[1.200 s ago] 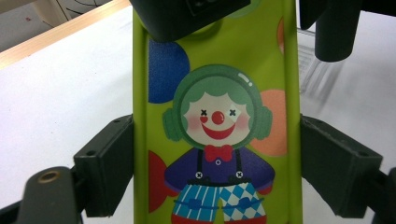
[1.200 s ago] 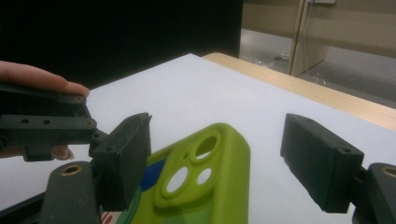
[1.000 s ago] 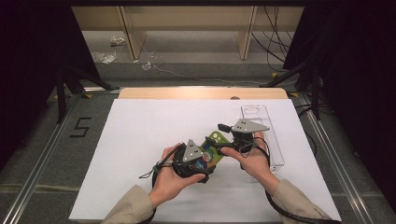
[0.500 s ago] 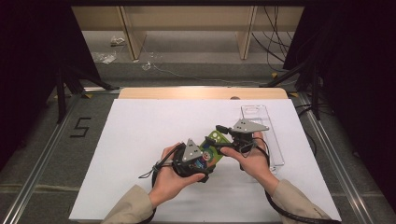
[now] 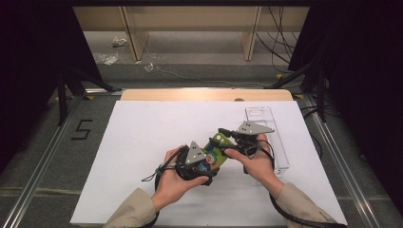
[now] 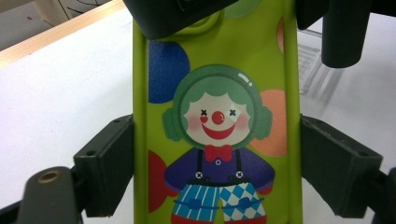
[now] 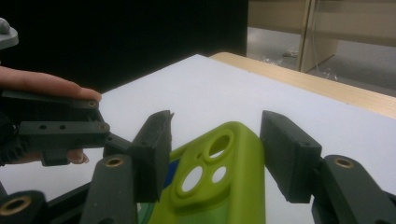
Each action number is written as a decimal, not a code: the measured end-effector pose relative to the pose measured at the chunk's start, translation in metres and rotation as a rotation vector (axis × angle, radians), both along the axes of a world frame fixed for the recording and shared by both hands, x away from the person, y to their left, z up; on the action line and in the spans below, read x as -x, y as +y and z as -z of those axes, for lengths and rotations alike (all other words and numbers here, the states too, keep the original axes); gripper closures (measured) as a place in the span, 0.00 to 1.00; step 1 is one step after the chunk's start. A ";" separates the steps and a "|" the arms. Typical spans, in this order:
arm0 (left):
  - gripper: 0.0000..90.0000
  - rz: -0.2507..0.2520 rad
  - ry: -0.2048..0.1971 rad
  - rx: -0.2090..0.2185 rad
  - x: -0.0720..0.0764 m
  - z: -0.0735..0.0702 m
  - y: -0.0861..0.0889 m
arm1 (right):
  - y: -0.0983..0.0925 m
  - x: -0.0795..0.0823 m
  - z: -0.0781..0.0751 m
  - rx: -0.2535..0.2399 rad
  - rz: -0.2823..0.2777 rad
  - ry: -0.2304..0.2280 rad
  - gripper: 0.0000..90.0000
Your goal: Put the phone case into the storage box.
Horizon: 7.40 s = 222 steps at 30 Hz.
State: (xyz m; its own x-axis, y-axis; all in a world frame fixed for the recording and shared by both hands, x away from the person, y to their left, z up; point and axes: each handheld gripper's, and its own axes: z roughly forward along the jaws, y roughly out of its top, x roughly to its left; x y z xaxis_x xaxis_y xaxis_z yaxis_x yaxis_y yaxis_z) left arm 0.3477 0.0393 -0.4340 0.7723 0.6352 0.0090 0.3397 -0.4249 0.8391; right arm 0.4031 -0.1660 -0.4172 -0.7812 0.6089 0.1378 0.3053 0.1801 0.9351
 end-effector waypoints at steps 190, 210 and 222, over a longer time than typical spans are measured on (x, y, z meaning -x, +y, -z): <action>0.86 0.190 0.102 0.041 -0.023 0.014 0.024 | -0.004 0.005 -0.044 0.011 -0.308 -0.162 0.31; 0.86 0.026 0.083 0.073 -0.023 0.009 0.032 | -0.009 0.000 -0.035 -0.046 -0.165 -0.145 0.19; 0.86 -0.007 0.082 0.077 -0.024 0.008 0.034 | -0.006 0.000 -0.031 -0.037 -0.145 -0.140 0.18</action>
